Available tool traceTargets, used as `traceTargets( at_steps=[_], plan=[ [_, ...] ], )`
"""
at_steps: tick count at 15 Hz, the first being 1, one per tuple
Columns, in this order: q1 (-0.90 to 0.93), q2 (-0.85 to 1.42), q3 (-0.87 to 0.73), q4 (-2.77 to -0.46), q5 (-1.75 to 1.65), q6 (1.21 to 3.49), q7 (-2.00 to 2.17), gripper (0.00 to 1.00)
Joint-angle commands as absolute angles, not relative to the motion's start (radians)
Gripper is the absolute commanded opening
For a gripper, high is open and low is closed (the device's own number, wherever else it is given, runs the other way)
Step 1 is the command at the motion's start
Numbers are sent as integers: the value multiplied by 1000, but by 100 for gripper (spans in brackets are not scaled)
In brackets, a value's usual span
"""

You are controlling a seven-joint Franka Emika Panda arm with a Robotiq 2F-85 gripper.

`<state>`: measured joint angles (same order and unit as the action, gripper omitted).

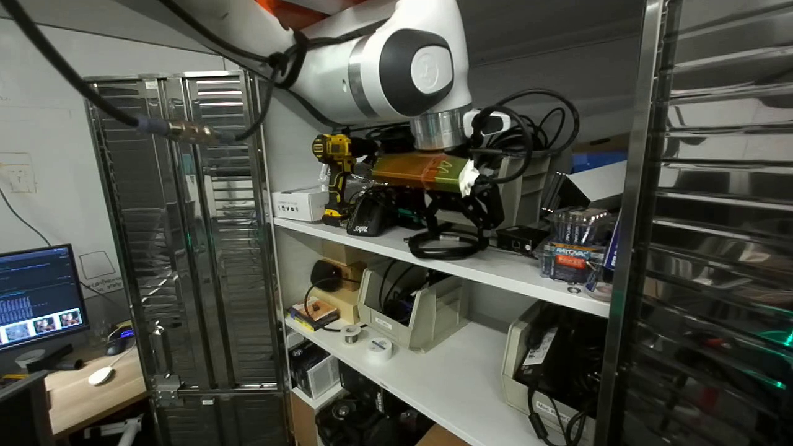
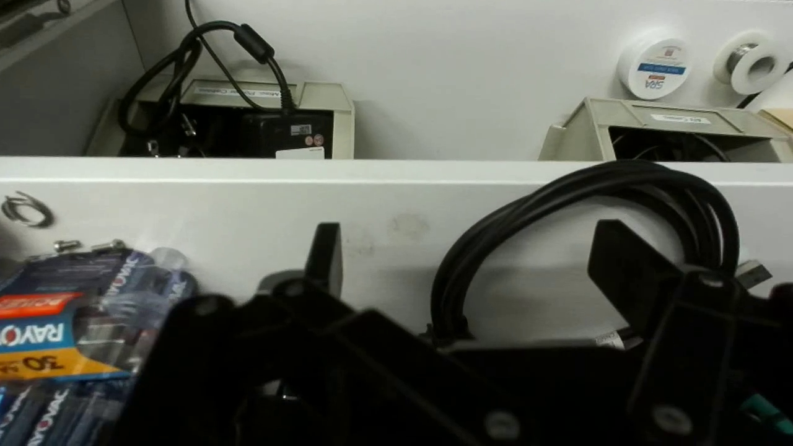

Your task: Put the black cable inside the tool box on the first shelf

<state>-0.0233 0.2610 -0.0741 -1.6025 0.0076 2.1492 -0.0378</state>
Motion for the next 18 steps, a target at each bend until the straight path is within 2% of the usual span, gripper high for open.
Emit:
traceTargets(
  at_steps=[1, 18],
  plan=[
    [-23, 323, -55, -1507, -25, 2147, -37, 100],
    [-7, 432, -16, -1355, -48, 1948, -35, 100]
  ],
)
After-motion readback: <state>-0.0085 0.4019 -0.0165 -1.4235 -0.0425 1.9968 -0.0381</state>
